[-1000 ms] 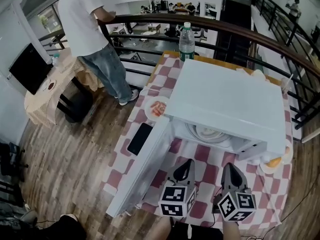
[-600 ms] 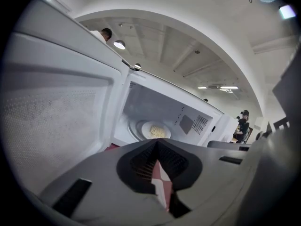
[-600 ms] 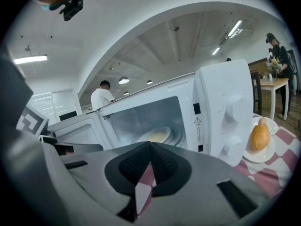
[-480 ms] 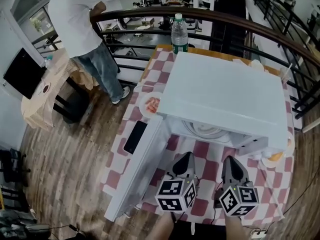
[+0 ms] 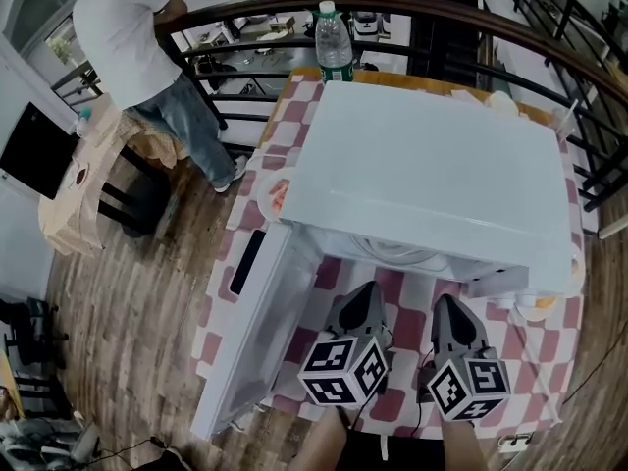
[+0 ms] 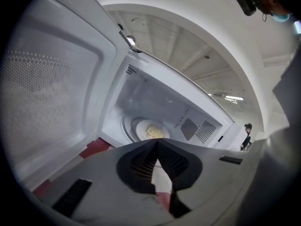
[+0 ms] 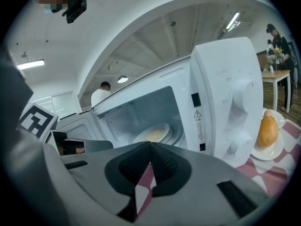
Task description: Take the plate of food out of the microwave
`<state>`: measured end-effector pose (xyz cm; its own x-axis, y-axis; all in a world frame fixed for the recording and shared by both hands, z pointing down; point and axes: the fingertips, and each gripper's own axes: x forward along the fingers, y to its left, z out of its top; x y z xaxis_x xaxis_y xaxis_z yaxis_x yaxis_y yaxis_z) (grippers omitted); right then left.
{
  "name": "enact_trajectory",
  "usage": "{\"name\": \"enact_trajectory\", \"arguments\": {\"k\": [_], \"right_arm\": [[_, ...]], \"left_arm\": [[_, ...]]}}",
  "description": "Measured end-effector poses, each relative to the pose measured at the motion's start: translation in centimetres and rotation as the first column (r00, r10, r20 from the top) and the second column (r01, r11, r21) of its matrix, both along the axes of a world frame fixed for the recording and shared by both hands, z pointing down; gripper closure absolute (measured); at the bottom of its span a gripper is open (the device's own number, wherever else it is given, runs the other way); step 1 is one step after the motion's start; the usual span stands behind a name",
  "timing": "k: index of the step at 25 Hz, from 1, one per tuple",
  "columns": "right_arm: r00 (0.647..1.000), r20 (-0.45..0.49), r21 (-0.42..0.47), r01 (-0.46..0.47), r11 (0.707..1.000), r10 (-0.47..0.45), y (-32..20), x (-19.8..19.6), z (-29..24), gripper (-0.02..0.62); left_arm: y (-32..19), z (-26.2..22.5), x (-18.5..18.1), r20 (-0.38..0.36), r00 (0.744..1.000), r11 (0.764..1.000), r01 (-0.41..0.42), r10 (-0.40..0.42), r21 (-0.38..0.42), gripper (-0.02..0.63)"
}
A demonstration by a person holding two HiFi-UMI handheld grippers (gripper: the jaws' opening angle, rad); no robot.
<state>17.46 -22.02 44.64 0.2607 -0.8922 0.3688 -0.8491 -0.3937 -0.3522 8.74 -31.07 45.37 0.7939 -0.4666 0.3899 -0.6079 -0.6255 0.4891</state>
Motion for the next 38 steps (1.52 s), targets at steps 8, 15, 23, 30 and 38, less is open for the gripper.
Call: {"name": "enact_trajectory", "arguments": {"k": [8, 15, 23, 30, 38], "right_arm": [[0.999, 0.041, -0.022, 0.002, 1.0, -0.001, 0.3, 0.7, 1.6, 0.603], [0.997, 0.067, -0.039, 0.039, 0.998, -0.037, 0.4, 0.0, 2.6, 0.603], [0.996, 0.08, -0.029, 0.049, 0.998, -0.046, 0.1, -0.8, 2.6, 0.603], [0.994, 0.099, -0.043, 0.051, 0.998, -0.047, 0.3, -0.8, 3.3, 0.603], [0.993, 0.106, -0.037, 0.05, 0.998, -0.046, 0.3, -0.5, 3.4, 0.603]], "left_arm": [[-1.0, 1.4, 2.1, -0.017, 0.999, 0.998, 0.031, -0.032, -0.058, 0.597], [-1.9, 2.4, 3.3, -0.078, 0.994, 0.986, 0.07, -0.083, -0.153, 0.595], [-3.1, 3.8, 3.0, -0.133, 0.974, 0.95, 0.138, -0.181, -0.28, 0.548], [-4.2, 4.6, 3.5, -0.168, 0.952, 0.908, 0.176, -0.255, -0.381, 0.503], [-4.6, 6.0, 3.6, -0.152, 0.933, 0.849, 0.217, -0.325, -0.481, 0.461]]}}
